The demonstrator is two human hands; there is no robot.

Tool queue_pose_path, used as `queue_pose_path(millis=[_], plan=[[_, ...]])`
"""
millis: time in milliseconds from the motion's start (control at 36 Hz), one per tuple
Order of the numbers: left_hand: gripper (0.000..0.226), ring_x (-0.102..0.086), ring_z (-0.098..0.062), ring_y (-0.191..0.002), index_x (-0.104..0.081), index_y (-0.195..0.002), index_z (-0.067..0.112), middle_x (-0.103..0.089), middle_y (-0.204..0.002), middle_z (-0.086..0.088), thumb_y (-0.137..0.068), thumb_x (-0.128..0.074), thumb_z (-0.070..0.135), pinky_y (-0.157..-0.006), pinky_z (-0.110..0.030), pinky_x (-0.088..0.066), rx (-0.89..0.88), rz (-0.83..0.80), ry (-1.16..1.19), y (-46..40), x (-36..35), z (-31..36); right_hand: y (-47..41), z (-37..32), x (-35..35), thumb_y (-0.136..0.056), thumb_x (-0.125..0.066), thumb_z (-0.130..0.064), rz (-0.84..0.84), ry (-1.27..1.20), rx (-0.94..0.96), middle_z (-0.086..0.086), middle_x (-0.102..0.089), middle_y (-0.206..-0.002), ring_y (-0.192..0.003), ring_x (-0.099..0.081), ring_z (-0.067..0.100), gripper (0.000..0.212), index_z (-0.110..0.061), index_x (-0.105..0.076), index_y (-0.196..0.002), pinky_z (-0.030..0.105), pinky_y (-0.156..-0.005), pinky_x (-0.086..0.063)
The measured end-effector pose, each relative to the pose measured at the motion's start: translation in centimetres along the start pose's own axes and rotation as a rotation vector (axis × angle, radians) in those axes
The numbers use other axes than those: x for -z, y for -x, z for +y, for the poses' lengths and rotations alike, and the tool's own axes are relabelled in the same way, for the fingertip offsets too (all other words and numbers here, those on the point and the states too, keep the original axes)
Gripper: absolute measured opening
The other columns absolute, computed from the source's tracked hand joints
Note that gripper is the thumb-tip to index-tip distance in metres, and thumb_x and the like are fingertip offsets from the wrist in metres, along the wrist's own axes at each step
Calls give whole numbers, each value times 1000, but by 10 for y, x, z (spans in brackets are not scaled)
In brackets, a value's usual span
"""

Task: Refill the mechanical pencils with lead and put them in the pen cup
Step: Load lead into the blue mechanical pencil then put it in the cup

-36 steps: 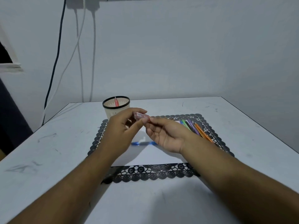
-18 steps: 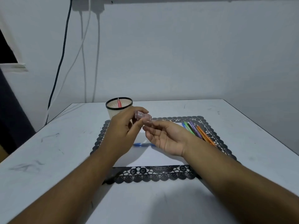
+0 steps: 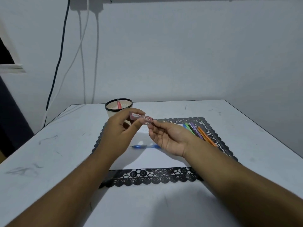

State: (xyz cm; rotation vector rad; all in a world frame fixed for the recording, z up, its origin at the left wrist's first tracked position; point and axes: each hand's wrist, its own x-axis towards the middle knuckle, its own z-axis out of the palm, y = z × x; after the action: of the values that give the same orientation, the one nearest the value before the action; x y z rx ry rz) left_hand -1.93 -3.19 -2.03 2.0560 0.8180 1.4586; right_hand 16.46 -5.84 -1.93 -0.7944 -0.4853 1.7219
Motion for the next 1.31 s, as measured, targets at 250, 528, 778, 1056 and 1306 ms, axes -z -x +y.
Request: queue_pose_path(millis=[250, 528, 778, 1056, 1306], plan=[[16, -67, -5, -81, -74, -101, 36, -74, -91, 15, -89, -78, 26, -71, -31, -53, 172, -23, -134, -1, -3, -6, -3, -9, 7, -97, -70, -12, 135, 229, 353, 11, -72, -78, -60, -65, 15, 10, -2, -68, -99, 26, -56, -59], [15, -66, -1, -83, -72, -103, 34, -73, -84, 17, -89, -77, 28, -75, -29, -55, 250, -127, -289, 2, -6, -7, 3, -10, 5, -89, -76, -3, 172, 622, 598, 7, -74, -83, -76, -69, 15, 8, -11, -75, -90, 28, -62, -58], [16, -63, 10, -85, -71, -105, 35, -73, -85, 20, -90, -77, 32, -63, -16, -40, 270, -152, -357, 5, -8, 2, 5, -12, 2, -92, -72, -3, 186, 542, 646, 8, -77, -91, -76, -71, 15, 9, -12, -73, -91, 30, -62, -56], [16, -62, 12, -84, -71, -103, 38, -71, -80, 22, -90, -78, 33, -61, -13, -39, 265, -159, -347, 6, -11, 6, 3, -12, 6, -93, -73, -6, 181, 595, 663, 7, -76, -92, -82, -69, 19, 9, -14, -76, -95, 32, -68, -58], [17, -66, 5, -83, -70, -102, 38, -71, -83, 26, -90, -78, 30, -71, -25, -48, 266, -185, -264, 5, -11, -2, 5, -13, 5, -87, -79, -8, 143, 496, 479, 7, -74, -86, -84, -67, 19, 4, -11, -77, -86, 29, -70, -58]])
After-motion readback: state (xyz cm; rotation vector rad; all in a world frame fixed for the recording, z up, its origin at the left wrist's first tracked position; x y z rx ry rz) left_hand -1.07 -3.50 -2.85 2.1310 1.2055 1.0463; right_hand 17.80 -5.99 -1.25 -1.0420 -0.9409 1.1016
